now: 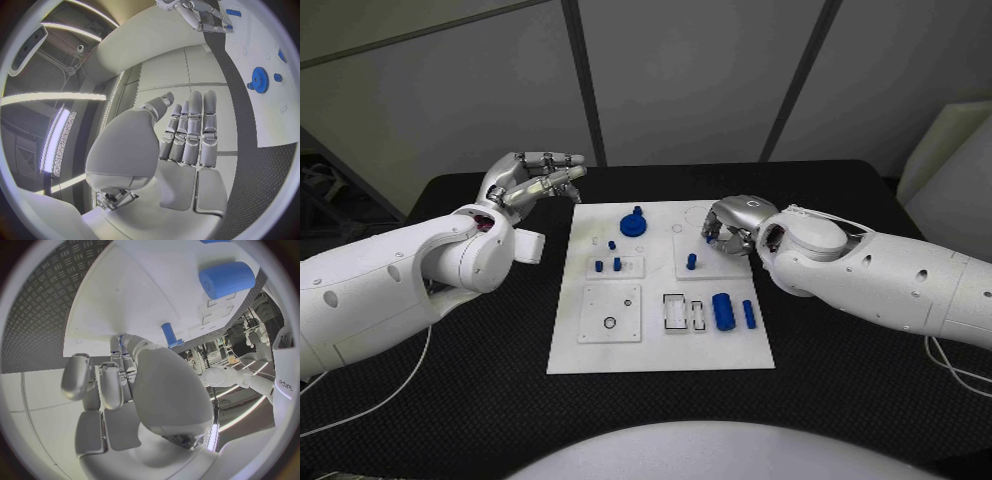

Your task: Assemble the parts on the task board

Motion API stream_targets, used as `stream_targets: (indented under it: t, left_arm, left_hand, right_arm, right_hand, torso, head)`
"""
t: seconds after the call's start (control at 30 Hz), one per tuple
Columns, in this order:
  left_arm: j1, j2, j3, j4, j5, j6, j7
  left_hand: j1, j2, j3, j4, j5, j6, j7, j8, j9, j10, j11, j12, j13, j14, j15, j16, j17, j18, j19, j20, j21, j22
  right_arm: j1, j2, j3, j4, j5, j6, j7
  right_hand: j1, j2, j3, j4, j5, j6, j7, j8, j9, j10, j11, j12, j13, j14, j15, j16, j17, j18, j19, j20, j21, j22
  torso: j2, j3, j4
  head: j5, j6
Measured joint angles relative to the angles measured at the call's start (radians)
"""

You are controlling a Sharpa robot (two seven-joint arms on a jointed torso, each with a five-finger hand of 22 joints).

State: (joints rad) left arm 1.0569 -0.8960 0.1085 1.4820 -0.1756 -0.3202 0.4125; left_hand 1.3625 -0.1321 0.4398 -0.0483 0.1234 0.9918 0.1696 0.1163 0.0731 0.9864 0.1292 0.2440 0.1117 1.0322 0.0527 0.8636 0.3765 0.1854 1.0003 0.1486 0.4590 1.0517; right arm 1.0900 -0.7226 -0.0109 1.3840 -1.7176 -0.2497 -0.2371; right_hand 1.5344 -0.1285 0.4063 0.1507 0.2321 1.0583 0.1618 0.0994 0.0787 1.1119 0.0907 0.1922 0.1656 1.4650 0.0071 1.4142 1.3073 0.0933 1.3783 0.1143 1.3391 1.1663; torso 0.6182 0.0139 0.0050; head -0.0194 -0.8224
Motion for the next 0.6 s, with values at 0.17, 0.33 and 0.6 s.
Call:
stream_targets:
  t: [0.17, 0.33, 0.6]
  left_arm:
    - [0.000, 0.000, 0.000, -0.001, 0.001, 0.000, 0.000]
    - [0.000, 0.000, 0.000, -0.004, 0.001, 0.000, 0.000]
    - [0.000, 0.001, 0.000, -0.008, 0.002, 0.002, 0.000]
  left_hand:
    - [0.001, 0.001, 0.000, 0.000, 0.000, 0.003, 0.004, 0.000, 0.000, 0.000, 0.000, 0.000, 0.000, -0.001, 0.001, 0.000, -0.001, 0.000, 0.000, 0.000, 0.000, -0.001]
    - [0.001, 0.001, -0.003, -0.003, 0.000, 0.002, 0.010, 0.000, 0.000, -0.004, 0.004, 0.004, -0.001, -0.003, 0.003, 0.000, -0.004, 0.000, 0.000, 0.000, 0.000, -0.002]
    - [0.006, 0.006, -0.003, -0.003, 0.000, 0.003, 0.011, 0.000, 0.000, -0.004, 0.004, 0.004, -0.001, -0.003, 0.003, -0.004, -0.006, 0.000, 0.000, 0.000, -0.004, -0.003]
  right_arm:
    - [0.000, 0.004, 0.001, -0.003, -0.002, 0.004, 0.000]
    - [0.001, 0.008, 0.002, -0.004, -0.004, 0.006, 0.000]
    - [-0.001, 0.006, 0.001, 0.000, -0.006, -0.002, -0.006]
  right_hand:
    - [-0.006, 0.006, 0.015, -0.015, -0.016, 0.016, -0.005, 0.000, 0.002, 0.019, -0.005, -0.004, -0.005, 0.000, 0.000, -0.008, 0.000, 0.000, 0.004, -0.004, 0.009, 0.011]
    - [-0.022, 0.008, 0.020, -0.020, -0.053, 0.021, -0.008, -0.001, 0.003, 0.028, -0.007, -0.012, -0.012, 0.000, 0.000, -0.012, 0.000, 0.000, 0.009, -0.009, 0.015, 0.025]
    - [-0.032, 0.016, 0.025, -0.025, -0.064, 0.033, -0.014, 0.004, 0.006, 0.046, -0.013, -0.013, -0.015, 0.004, -0.004, -0.012, 0.001, 0.000, 0.016, -0.009, 0.027, 0.040]
  torso:
    - [0.000, -0.0001, 0.0000]
    - [0.001, -0.0001, -0.0007]
    - [0.000, 0.0000, -0.0010]
  head:
    - [0.001, -0.005]
    - [0.001, -0.009]
    - [-0.002, -0.012]
